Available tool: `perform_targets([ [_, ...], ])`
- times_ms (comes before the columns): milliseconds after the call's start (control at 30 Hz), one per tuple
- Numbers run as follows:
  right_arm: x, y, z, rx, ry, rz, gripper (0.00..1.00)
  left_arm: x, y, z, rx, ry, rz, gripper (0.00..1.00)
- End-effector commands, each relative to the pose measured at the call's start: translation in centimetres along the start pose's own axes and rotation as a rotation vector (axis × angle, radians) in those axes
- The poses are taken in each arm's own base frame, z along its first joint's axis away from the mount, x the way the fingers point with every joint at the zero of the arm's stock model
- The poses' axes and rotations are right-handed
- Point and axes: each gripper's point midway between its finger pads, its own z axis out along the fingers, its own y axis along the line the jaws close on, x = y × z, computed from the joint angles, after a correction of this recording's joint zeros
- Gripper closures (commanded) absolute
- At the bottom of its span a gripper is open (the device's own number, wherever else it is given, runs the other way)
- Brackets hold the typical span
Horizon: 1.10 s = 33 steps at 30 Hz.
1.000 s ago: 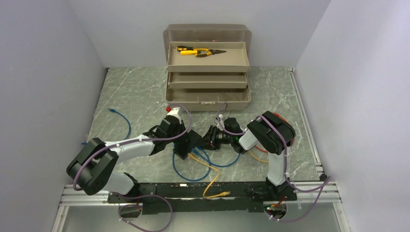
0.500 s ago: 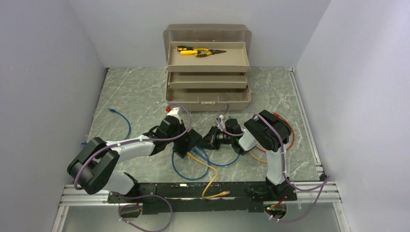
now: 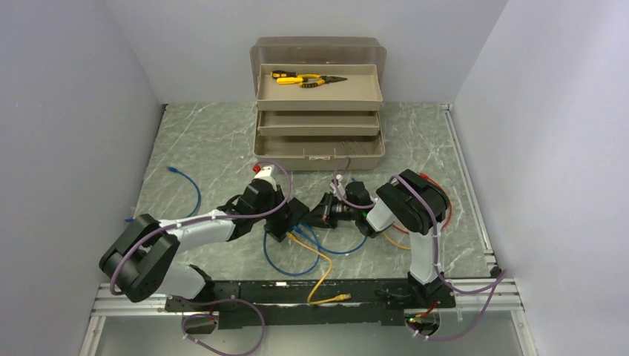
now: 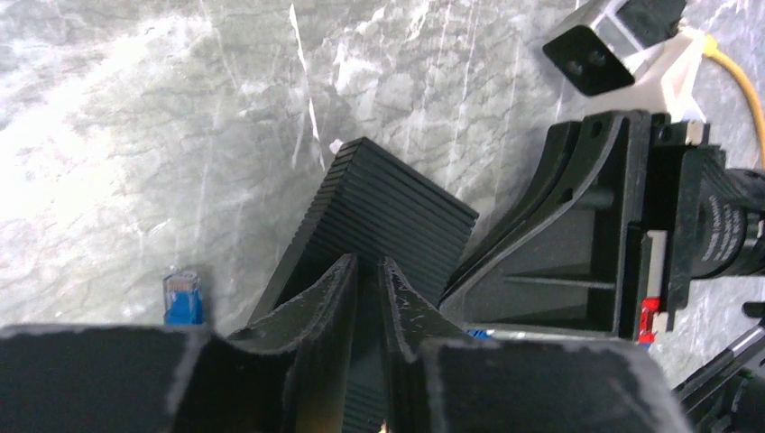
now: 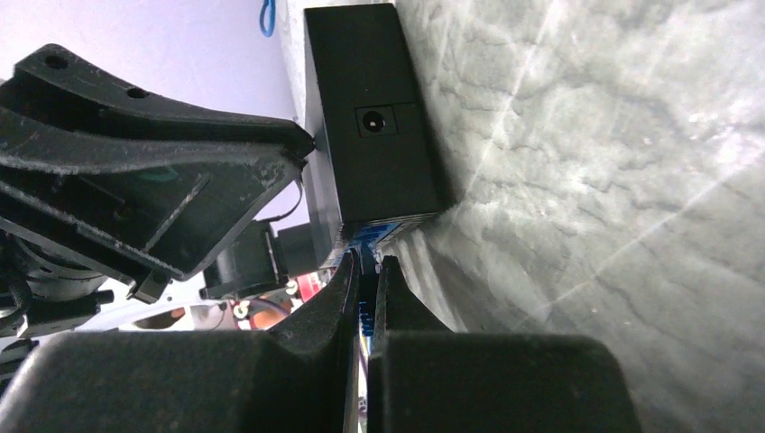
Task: Pull the plug from the switch port
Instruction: Pull the connector from the switch port.
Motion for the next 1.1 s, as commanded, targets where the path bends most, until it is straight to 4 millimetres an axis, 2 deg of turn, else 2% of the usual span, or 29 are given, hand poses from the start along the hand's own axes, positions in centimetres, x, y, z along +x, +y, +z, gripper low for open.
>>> perform_targets([
  [0,-0.4,-0.1,-0.3,0.028,-0.038,-0.042,1.0,2.8,2.5,-1.7,-0.073,0.095,0.037,0.7],
  [67,-0.4,0.1,-0.4,0.027,-0.039,-0.048,1.0,1.9,1.9,-2.3,-0.055,0.068,0.055,0.51],
  [100,-0.4,0.1,-0.5,0.029,-0.04,-0.05,1.0,1.5,1.6,-2.5,-0.05,0.058,0.067,0.46],
  [200,-0.4,0.3,-0.6,0.033,-0.042,-0.06,1.0,0.4,0.9,-3.1,-0.034,0.037,0.106,0.38],
  [267,-0.4,0.5,-0.7,0.036,-0.044,-0.067,1.0,-0.1,0.4,-3.3,-0.021,0.026,0.134,0.37],
  [333,-0.5,0.5,-0.8,0.04,-0.046,-0.072,1.0,0.2,0.3,-3.5,-0.031,0.046,0.168,0.37],
  [467,-0.4,0.6,-0.8,0.041,-0.044,-0.075,1.0,0.7,-1.1,-3.4,-0.033,0.067,0.26,0.37],
  [667,-0.3,0.6,-0.9,0.052,-0.041,-0.089,1.0,1.5,-3.1,-2.2,-0.051,0.107,0.364,0.36],
  [833,-0.1,0.7,-1.1,0.049,-0.037,-0.093,1.0,1.8,-2.9,-1.1,-0.122,0.149,0.404,0.37],
  [1067,0.0,0.6,-1.2,0.046,-0.033,-0.092,1.0,1.1,-2.2,-1.9,-0.185,0.121,0.412,0.37],
])
